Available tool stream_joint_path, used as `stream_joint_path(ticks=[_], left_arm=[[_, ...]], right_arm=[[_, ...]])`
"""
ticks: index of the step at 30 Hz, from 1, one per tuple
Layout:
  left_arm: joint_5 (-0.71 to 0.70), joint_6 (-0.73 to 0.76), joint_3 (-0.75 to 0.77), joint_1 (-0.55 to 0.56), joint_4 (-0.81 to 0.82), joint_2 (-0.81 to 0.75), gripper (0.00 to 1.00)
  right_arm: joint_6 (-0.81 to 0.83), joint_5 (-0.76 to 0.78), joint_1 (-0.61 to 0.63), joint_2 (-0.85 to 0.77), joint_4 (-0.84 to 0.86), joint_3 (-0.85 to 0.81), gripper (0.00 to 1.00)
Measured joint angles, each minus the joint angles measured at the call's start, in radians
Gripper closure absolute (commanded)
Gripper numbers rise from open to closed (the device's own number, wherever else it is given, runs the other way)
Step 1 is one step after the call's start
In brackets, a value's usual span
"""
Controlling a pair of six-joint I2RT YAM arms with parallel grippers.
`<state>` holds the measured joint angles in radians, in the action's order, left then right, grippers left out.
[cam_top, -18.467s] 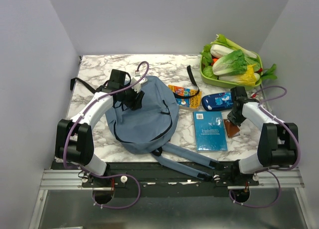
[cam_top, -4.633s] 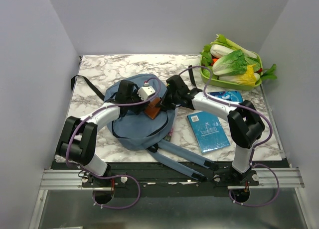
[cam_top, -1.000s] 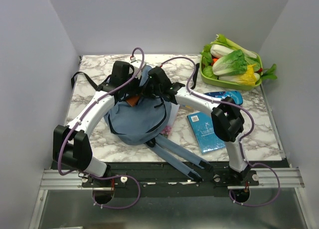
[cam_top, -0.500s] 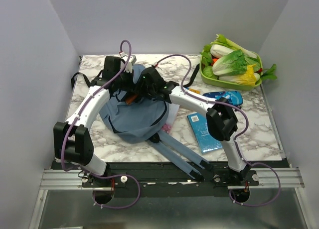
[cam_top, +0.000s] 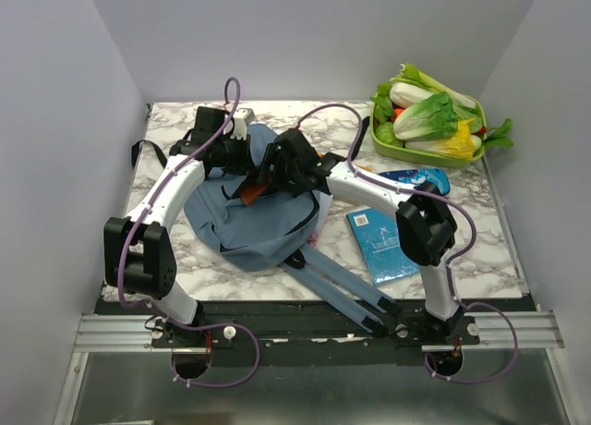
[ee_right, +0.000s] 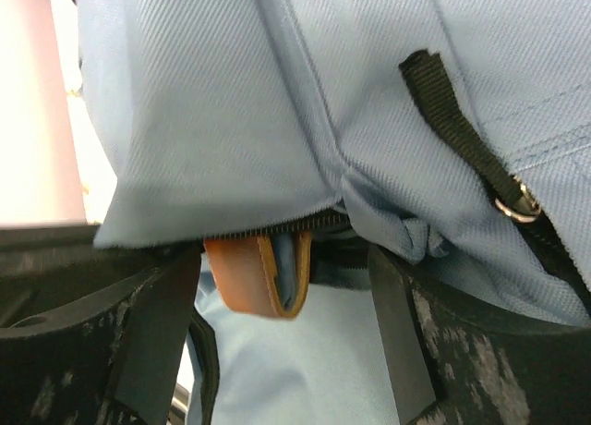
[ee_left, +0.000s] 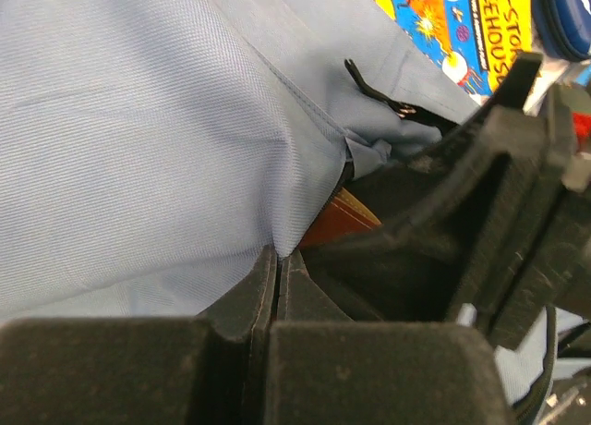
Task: Pack the student bag
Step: Place the personal item in the student bag.
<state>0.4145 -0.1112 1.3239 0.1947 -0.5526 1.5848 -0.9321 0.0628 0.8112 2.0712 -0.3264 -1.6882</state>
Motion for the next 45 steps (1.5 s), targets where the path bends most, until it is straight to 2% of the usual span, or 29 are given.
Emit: stream_joint_path(ticks=[4,7,8,13,14,17,29,37,45], left_arm=[[0.000,-0.002,-0.002,-0.004,0.019,0.003,1.00],[-0.004,-0.002,-0.003,-0.009,0.028,0.003,1.00],[-0.006,-0.003,-0.003,-0.011,0.032,0.003,1.00],[-0.010,-0.003,-0.003,-0.013,0.038,0.003,1.00],[-0.010,-0.003,-0.003,-0.013,0.039,0.003,1.00],[-0.013,-0.002,-0.003,-0.013,0.040,0.003,1.00],[-0.019,-0.002,-0.003,-0.014,0.042,0.003,1.00],[-0.019,-0.002,-0.003,-0.014,0.042,0.003,1.00],[-0.019,0.007,-0.003,-0.014,0.042,0.003,1.00]], right_arm=[[0.067,-0.040,0.001,-0.016,-0.014,0.003,0.23],[0.111,-0.051,0.001,-0.087,-0.006,0.113,0.42],[0.121,-0.051,0.000,-0.110,-0.003,0.150,0.53],[0.140,-0.059,-0.002,-0.161,0.041,0.257,0.69],[0.140,-0.064,-0.003,-0.161,0.055,0.268,0.80],[0.142,-0.084,-0.002,-0.161,0.095,0.290,0.99],[0.175,-0.146,0.052,-0.210,0.307,0.299,1.00],[0.175,-0.159,0.058,-0.103,0.278,0.166,0.99],[0.189,-0.157,0.057,-0.081,0.234,0.159,0.99]])
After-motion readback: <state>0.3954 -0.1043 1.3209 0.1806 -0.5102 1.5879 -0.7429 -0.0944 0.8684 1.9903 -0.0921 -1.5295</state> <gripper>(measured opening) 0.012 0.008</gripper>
